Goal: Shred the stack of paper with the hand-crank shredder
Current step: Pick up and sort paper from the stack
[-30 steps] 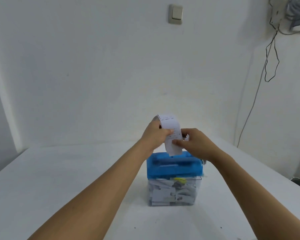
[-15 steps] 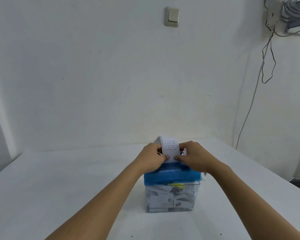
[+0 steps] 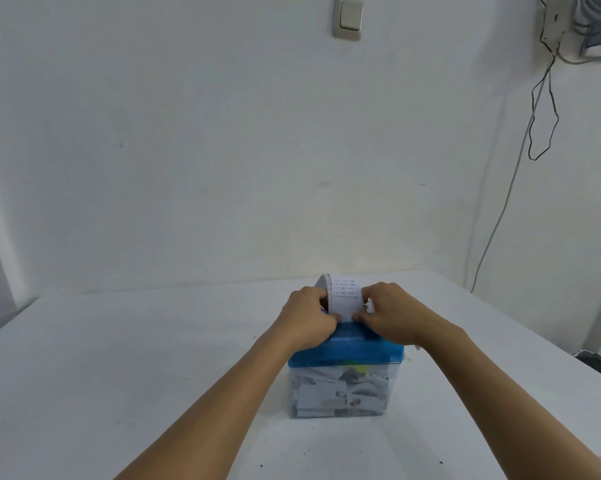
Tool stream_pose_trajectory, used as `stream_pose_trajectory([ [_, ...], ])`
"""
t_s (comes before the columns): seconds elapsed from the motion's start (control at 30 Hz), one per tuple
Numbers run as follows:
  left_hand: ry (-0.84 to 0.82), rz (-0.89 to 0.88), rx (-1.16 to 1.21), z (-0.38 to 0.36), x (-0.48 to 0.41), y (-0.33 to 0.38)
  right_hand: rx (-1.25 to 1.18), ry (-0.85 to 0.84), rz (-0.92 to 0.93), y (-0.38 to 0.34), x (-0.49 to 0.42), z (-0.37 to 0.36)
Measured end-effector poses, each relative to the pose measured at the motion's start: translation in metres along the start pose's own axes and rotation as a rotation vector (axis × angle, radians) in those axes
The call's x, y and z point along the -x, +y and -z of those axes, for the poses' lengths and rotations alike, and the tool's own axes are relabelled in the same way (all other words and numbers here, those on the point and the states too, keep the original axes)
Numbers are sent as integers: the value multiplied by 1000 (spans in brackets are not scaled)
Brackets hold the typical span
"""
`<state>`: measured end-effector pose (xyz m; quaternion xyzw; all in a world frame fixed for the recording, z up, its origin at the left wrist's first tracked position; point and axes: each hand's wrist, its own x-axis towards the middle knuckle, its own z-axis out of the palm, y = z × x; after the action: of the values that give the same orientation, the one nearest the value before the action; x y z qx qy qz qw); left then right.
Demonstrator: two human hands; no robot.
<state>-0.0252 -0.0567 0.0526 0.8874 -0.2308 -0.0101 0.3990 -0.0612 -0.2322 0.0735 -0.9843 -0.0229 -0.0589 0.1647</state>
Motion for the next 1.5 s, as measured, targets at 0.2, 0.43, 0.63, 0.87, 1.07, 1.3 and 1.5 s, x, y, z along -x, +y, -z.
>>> stream_pose_trajectory([
  [0.2,118,57,-110,-13,2,-3,-82,7,19,2,4,1],
  [0.43,111,19,-159,-16,5,-7,-217,343,-138,69,51,-20],
  [0.63,115,22,-172,-17,8,-4,108,269,-8,78,58,-74],
  [0.87,133,24,-181,-17,12,-1,202,186,-101,71,56,-92],
  [1.07,130,27,-182,-18,12,-1,179,120,-147,69,48,-89],
  [1.3,128,12,-171,-18,15,0,224,95,-123,73,51,-85],
  [1.5,135,-29,-241,-23,14,-1,319,41,-147,67,53,-85],
])
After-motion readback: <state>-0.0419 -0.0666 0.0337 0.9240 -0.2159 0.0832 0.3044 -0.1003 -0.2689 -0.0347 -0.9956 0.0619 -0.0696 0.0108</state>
